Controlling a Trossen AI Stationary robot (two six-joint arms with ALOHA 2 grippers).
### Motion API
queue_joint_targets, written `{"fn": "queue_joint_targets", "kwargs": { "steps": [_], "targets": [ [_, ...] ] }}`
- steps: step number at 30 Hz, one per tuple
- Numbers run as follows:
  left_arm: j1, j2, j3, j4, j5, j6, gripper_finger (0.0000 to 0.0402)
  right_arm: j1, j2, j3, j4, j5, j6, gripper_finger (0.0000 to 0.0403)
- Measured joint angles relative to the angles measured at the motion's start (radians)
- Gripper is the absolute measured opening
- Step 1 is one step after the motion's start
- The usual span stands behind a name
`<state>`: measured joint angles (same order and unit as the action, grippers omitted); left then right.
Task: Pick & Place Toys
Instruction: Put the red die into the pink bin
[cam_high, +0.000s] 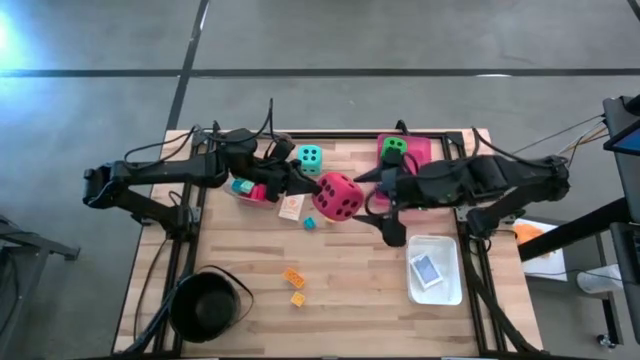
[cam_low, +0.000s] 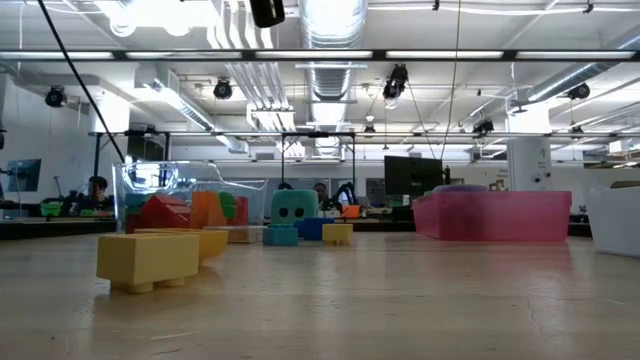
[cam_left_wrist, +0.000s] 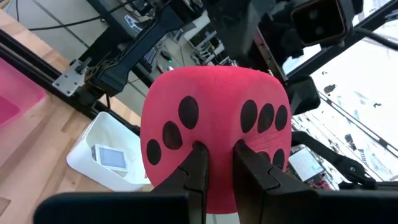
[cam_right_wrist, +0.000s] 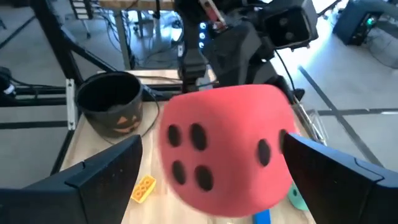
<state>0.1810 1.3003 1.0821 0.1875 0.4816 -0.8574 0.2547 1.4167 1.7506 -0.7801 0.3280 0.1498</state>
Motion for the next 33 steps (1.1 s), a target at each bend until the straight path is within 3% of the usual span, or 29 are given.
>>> {"fn": "queue_joint_targets", "kwargs": {
  "steps": [24, 28, 33],
  "targets": [
    [-0.001, 0.0, 0.0, 0.06, 0.043, 0.022, 0.0034, -0.076, 0.088, 0.067, -0.046, -0.085, -0.057, 0.0376],
    [-0.001, 0.0, 0.0, 0.071, 0.041, 0.021, 0.0029, -0.08, 0.088, 0.067, -0.044, -0.068, -0.059, 0.0337],
    [-0.002, 0.0, 0.0, 0.085, 0.042, 0.015, 0.0029, -0.095, 0.098, 0.065, -0.048, -0.068, -0.04, 0.0232]
  ]
}}
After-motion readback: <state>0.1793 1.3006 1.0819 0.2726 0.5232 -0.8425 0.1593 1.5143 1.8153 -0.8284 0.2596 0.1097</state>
